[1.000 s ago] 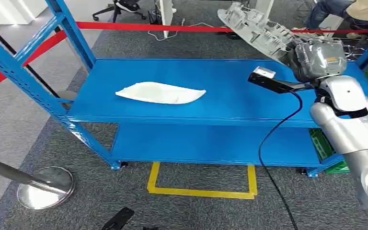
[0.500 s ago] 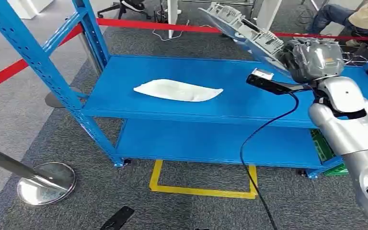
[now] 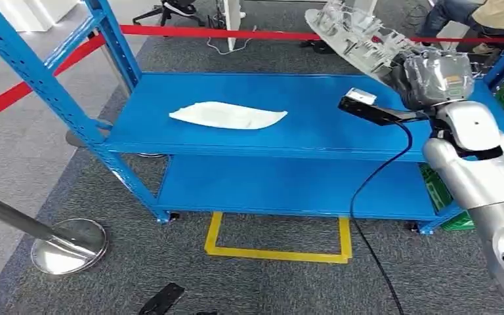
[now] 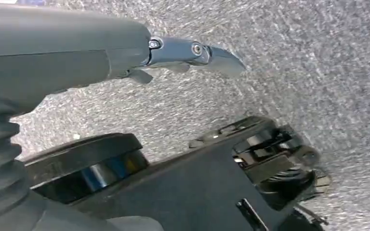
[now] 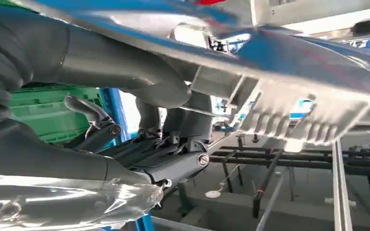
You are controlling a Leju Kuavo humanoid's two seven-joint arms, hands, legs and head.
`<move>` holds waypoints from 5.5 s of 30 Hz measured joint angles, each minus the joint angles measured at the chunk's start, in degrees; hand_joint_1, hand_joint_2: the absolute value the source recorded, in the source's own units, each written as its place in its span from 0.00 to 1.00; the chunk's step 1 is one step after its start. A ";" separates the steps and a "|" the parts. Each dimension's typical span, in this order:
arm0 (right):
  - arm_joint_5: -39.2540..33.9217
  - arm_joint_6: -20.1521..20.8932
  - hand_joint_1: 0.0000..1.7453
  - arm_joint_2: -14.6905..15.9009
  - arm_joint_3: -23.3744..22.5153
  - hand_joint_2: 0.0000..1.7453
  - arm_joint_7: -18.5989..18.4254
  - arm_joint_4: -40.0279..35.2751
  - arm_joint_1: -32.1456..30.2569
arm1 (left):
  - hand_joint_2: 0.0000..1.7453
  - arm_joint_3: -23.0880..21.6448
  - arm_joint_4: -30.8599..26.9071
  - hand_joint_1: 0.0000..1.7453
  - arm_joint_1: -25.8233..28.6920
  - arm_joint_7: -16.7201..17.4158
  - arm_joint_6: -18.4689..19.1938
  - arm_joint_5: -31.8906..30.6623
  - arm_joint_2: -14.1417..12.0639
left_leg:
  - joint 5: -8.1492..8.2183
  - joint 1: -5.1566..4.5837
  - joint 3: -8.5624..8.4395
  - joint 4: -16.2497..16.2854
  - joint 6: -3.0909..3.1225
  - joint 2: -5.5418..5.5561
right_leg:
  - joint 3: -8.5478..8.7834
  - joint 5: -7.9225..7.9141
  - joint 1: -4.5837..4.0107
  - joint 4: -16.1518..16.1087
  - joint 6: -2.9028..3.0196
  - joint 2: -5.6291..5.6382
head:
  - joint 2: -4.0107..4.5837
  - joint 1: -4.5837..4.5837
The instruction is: Take the parts from the cabinet and place them on the table.
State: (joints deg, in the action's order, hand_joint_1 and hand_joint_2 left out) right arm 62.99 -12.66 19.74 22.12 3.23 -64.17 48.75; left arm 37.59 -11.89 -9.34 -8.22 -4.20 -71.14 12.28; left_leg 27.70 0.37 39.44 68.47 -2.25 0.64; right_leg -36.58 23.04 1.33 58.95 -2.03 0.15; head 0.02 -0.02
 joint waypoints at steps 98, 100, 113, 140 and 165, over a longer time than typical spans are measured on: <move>-3.39 -0.11 1.00 -1.03 -2.16 1.00 0.63 0.15 -0.49 | 1.00 -0.02 -0.02 0.00 -0.74 -0.74 -0.20 0.42 -0.24 | -8.70 -0.26 -1.57 -13.35 3.01 -0.73 | 2.16 2.06 -0.58 -0.70 -1.79 0.40 | 0.00 -1.09; -3.61 -0.04 1.00 -1.03 -2.32 1.00 0.63 0.15 -0.18 | 1.00 -0.02 -0.02 0.00 -0.83 -0.74 -0.20 0.42 -0.22 | -8.73 -0.17 -1.49 -13.36 3.22 -1.25 | -1.00 6.68 -0.56 6.46 -2.16 0.28 | 0.00 -1.44; -4.05 0.07 1.00 -1.16 -2.67 1.00 0.81 0.22 0.05 | 1.00 -0.02 -0.07 0.00 -0.83 -0.74 -0.28 0.42 -0.33 | -8.01 0.34 -0.82 -11.48 0.12 -4.79 | 1.93 1.54 -0.18 0.39 -0.26 -0.36 | 0.00 -1.29; -3.34 0.31 1.00 -1.18 -3.41 1.00 0.46 0.77 1.92 | 1.00 0.00 -0.07 0.00 -0.57 -0.74 -0.35 0.76 -0.31 | -4.26 -0.61 -4.08 -10.74 2.00 -5.83 | 0.42 0.06 -0.84 -0.12 -1.45 -4.05 | 0.00 -2.01; -1.79 -1.62 1.00 0.79 -5.01 1.00 0.15 6.12 2.35 | 1.00 -0.02 -0.09 0.00 -0.44 -0.74 -0.28 0.72 -0.37 | -3.26 0.10 -4.47 -10.31 3.22 -2.51 | -10.57 4.81 -0.07 16.99 -2.74 0.07 | 0.00 -3.08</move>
State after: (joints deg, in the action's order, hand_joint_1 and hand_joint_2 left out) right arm 61.20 -14.27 20.52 17.11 3.39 -58.05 51.10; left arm 37.57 -11.98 -9.77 -8.96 -4.48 -70.42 11.91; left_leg 24.43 0.47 34.97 58.15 0.98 -1.87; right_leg -47.14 27.85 1.27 75.94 -4.77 0.22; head 0.02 -3.10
